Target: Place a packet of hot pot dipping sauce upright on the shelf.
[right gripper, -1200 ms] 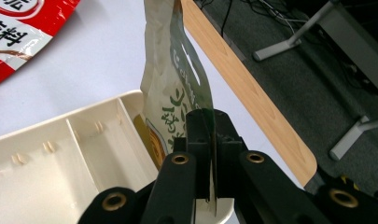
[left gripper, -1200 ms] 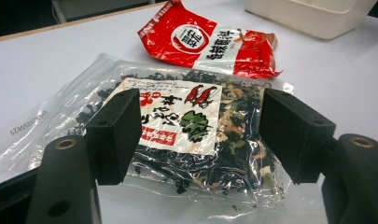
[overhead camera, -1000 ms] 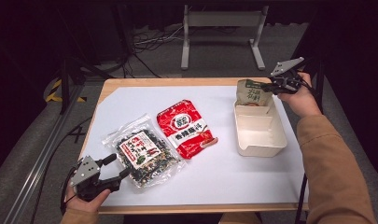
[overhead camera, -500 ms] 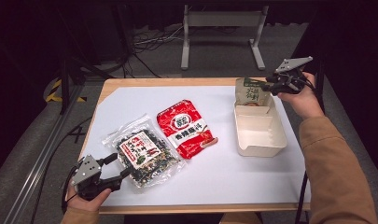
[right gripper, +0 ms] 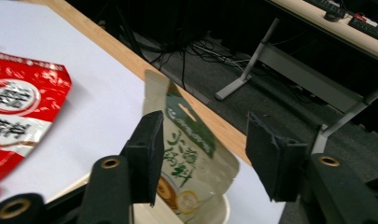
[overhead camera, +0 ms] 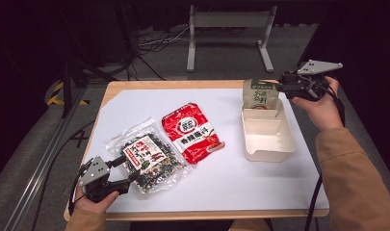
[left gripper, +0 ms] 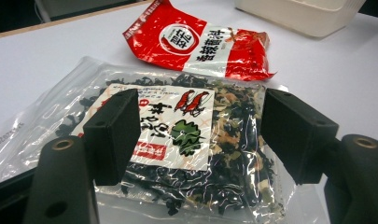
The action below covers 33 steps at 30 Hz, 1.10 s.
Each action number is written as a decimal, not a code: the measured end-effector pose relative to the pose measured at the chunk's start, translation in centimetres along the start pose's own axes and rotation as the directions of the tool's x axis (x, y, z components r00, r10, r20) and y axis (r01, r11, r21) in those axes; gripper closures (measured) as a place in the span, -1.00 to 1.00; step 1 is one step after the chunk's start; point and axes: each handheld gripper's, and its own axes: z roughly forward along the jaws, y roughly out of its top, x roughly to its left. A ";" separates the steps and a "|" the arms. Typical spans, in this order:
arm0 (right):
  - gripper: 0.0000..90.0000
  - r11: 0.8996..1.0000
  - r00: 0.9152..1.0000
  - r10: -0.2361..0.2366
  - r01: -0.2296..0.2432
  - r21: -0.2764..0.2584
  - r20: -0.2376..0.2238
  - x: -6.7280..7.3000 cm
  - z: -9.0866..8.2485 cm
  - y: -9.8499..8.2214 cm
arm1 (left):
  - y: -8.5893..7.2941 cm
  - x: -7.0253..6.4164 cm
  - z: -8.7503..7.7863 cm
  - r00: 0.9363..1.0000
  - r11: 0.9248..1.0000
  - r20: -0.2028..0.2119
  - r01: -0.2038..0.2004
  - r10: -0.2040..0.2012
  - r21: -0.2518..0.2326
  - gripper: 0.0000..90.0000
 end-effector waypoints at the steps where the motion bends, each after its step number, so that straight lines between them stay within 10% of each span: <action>1: 0.03 1.000 1.000 0.005 -0.005 -0.010 -0.008 0.4 -0.3 0.1 | 0.0 0.0 0.1 1.000 1.000 0.002 -0.003 0.003 -0.002 -0.34; 12: -0.14 0.994 0.991 0.034 -0.048 -0.102 -0.133 5.5 -2.9 -0.6 | 0.5 0.0 0.9 1.000 1.000 0.027 -0.011 0.011 -0.004 -0.35; 20: -0.19 0.993 0.980 0.067 -0.084 -0.082 -0.187 8.6 -3.9 -2.1 | 0.6 0.1 1.0 0.999 1.000 0.031 -0.017 0.017 -0.003 -0.35; 28: -0.18 0.984 0.948 0.154 -0.173 -0.043 -0.278 11.8 -3.6 -4.1 | 0.6 -0.1 1.2 0.999 1.000 0.038 -0.013 0.013 -0.011 -0.43; 33: -0.16 0.993 0.951 0.104 -0.115 -0.021 -0.290 14.7 -2.6 -5.2 | 0.6 0.0 1.1 1.000 1.000 0.028 -0.003 0.004 -0.013 -0.43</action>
